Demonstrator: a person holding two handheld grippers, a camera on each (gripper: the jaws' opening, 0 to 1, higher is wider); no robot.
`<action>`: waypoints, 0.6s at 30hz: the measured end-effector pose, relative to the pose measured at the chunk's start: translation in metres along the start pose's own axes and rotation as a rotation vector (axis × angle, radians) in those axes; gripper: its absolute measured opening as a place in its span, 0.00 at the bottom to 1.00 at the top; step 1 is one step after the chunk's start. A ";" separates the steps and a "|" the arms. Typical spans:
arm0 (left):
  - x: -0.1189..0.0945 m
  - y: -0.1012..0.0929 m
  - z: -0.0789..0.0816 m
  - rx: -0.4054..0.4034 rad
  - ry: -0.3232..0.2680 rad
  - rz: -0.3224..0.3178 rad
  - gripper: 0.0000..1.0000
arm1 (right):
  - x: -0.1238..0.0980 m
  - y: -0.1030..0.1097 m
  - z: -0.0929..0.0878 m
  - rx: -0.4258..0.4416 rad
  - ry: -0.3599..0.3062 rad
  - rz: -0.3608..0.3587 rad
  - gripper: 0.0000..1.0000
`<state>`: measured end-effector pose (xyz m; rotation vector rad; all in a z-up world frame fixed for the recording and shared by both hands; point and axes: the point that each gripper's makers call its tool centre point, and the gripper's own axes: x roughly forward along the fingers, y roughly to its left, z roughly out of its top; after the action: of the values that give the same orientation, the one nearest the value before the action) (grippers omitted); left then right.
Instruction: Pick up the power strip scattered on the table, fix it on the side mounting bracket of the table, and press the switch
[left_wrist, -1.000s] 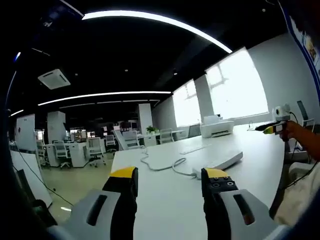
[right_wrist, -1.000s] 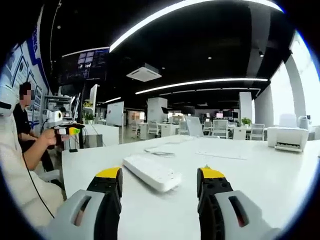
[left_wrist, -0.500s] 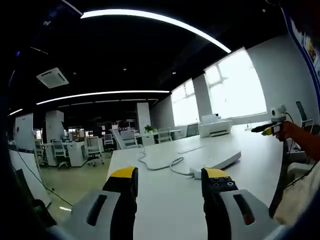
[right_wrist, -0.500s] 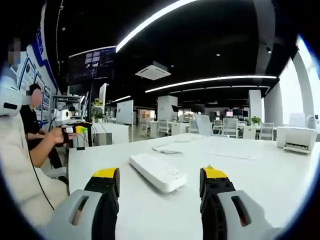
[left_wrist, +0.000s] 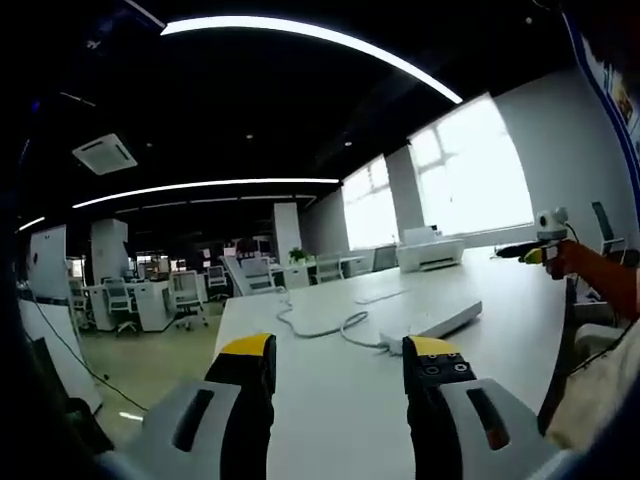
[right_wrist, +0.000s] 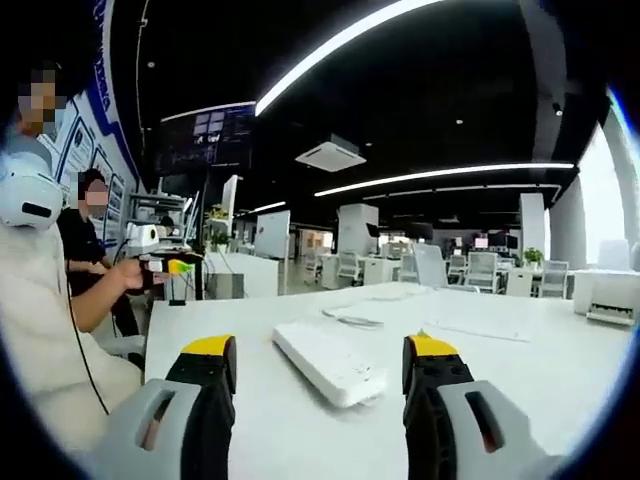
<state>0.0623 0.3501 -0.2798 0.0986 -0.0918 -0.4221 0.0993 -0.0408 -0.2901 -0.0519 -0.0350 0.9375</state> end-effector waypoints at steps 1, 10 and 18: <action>0.000 0.000 0.000 -0.001 -0.002 0.000 0.55 | 0.002 0.000 0.000 -0.002 0.003 0.003 0.64; -0.003 0.005 0.003 -0.008 -0.009 0.010 0.55 | 0.016 0.000 -0.008 -0.022 0.041 0.037 0.64; -0.002 0.006 0.000 -0.013 -0.002 0.007 0.55 | 0.033 -0.004 -0.024 -0.042 0.111 0.073 0.64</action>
<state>0.0628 0.3563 -0.2792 0.0846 -0.0915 -0.4159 0.1235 -0.0172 -0.3132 -0.1449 0.0501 1.0052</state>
